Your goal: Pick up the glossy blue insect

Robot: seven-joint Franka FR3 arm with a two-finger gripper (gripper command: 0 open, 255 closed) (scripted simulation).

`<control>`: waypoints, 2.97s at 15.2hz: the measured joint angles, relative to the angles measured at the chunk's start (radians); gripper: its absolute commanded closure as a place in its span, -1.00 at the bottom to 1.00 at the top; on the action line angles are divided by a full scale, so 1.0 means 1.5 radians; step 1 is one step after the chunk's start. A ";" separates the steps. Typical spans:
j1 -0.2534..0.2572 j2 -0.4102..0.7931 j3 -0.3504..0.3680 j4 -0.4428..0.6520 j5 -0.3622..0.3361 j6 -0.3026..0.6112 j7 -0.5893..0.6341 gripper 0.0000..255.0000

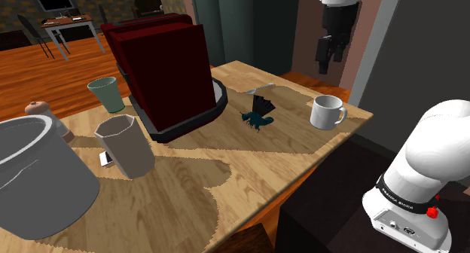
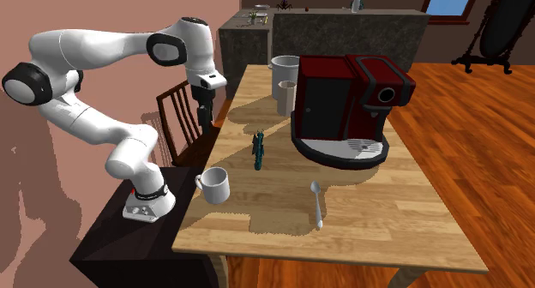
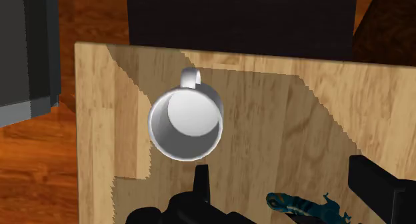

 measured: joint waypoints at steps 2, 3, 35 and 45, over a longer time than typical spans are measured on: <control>-0.003 -0.002 0.009 -0.007 0.008 0.008 0.020 -1.00; -0.009 -0.003 0.024 -0.017 0.019 0.025 0.053 -1.00; -0.318 0.289 0.513 -0.038 0.073 0.521 1.000 1.00; -0.312 0.275 0.498 -0.022 0.081 0.493 0.987 1.00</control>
